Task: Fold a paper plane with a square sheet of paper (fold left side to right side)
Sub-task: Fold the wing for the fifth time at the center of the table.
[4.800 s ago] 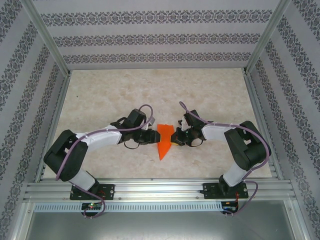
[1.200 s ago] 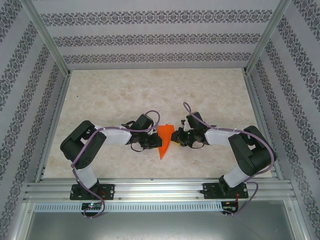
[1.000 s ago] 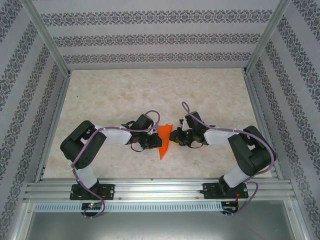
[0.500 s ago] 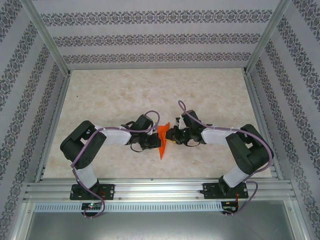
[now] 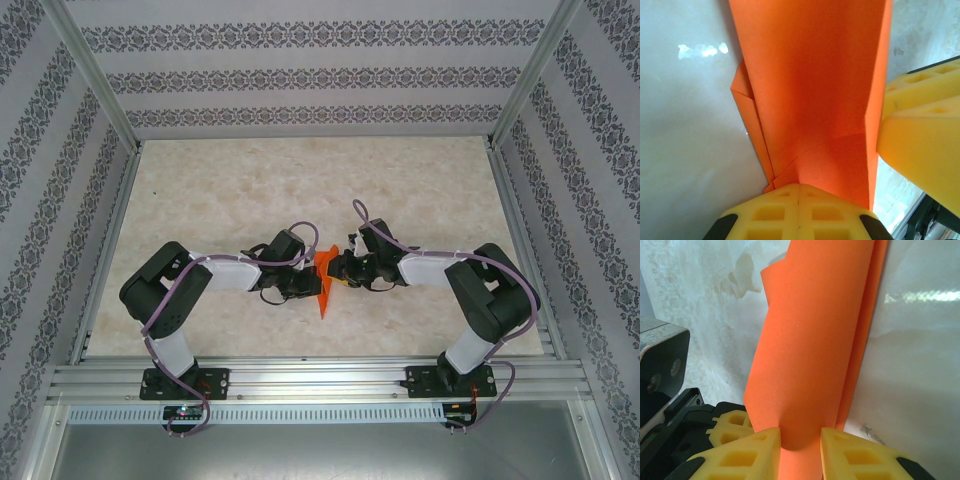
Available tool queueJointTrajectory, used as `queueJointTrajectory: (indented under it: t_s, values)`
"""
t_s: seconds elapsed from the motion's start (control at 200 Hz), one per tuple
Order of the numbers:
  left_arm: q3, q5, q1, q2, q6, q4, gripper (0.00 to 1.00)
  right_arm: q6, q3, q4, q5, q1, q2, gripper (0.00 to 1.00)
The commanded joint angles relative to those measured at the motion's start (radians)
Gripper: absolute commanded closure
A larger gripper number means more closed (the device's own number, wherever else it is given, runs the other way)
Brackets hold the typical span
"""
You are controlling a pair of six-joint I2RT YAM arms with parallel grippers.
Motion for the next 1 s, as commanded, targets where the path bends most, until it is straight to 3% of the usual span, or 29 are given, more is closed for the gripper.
queueJointTrajectory:
  t_s: [0.0, 0.545, 0.994]
  values:
    - [-0.028, -0.035, 0.012, 0.000, 0.008, 0.002, 0.99, 0.008, 0.028, 0.028, 0.020, 0.010, 0.018, 0.72]
    - [-0.056, -0.024, 0.025, -0.044, 0.010, 0.017, 0.94, 0.020, 0.060, 0.047, 0.034, 0.014, 0.055, 0.71]
    - [-0.068, -0.018, 0.035, -0.030, 0.010, 0.045, 0.97, 0.018, 0.068, 0.036, 0.029, 0.027, 0.069, 0.70]
